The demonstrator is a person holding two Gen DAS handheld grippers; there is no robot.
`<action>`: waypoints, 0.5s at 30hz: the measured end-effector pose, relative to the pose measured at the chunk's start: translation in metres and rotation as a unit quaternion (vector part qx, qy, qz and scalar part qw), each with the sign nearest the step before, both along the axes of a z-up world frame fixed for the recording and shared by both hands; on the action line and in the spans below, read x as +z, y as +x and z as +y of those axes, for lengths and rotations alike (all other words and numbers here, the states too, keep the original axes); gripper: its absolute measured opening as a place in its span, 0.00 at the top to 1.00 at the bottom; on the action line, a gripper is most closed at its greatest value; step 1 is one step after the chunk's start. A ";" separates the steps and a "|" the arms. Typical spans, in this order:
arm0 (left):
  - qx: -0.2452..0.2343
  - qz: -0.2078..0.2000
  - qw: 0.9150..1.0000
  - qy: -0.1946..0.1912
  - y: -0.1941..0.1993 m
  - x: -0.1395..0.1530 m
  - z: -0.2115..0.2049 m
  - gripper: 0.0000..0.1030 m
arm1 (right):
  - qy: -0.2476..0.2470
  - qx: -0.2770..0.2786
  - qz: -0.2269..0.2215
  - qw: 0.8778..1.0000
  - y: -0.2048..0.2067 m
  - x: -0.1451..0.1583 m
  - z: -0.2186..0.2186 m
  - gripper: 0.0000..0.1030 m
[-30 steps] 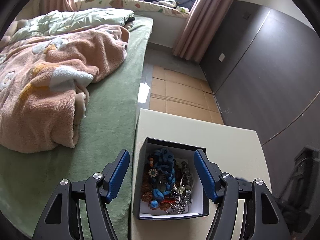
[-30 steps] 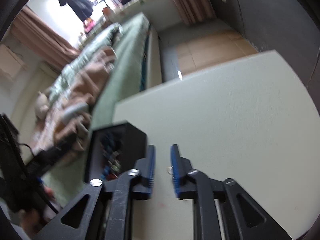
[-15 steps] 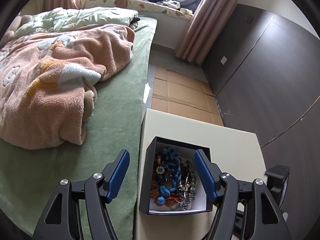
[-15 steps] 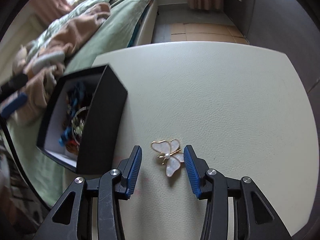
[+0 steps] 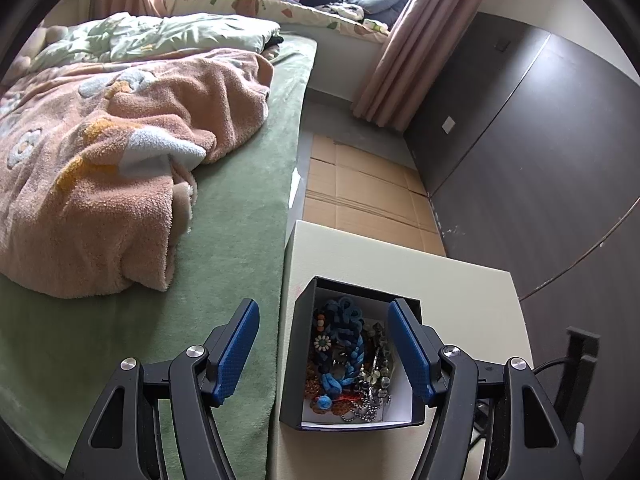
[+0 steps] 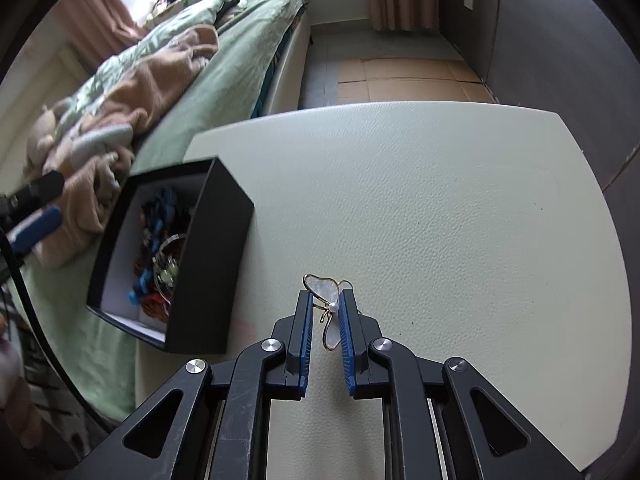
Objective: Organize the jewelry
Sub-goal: 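Carry the butterfly brooch over the box and open the right tool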
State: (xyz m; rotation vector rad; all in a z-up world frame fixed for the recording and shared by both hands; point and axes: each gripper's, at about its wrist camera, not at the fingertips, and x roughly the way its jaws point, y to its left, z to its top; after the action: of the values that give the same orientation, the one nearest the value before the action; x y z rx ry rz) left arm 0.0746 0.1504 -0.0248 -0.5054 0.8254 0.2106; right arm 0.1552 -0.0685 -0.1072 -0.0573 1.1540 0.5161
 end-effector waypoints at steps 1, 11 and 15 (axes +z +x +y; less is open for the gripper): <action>0.000 0.000 1.000 0.000 0.001 0.000 0.000 0.34 | 0.009 -0.002 0.002 1.000 0.002 0.002 0.002 0.86; 0.008 -0.001 1.000 -0.002 0.004 0.000 0.002 0.34 | 0.155 0.010 -0.047 0.987 0.000 0.042 0.010 0.86; 0.012 -0.002 1.000 -0.001 0.003 0.000 0.004 0.34 | 0.211 0.024 -0.050 0.976 -0.003 0.051 0.023 0.86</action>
State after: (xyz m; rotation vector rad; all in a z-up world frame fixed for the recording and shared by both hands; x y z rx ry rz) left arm 0.0779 0.1543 -0.0248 -0.5175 0.8154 0.2299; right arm 0.1517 -0.0459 -0.0559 0.2548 0.9278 0.7843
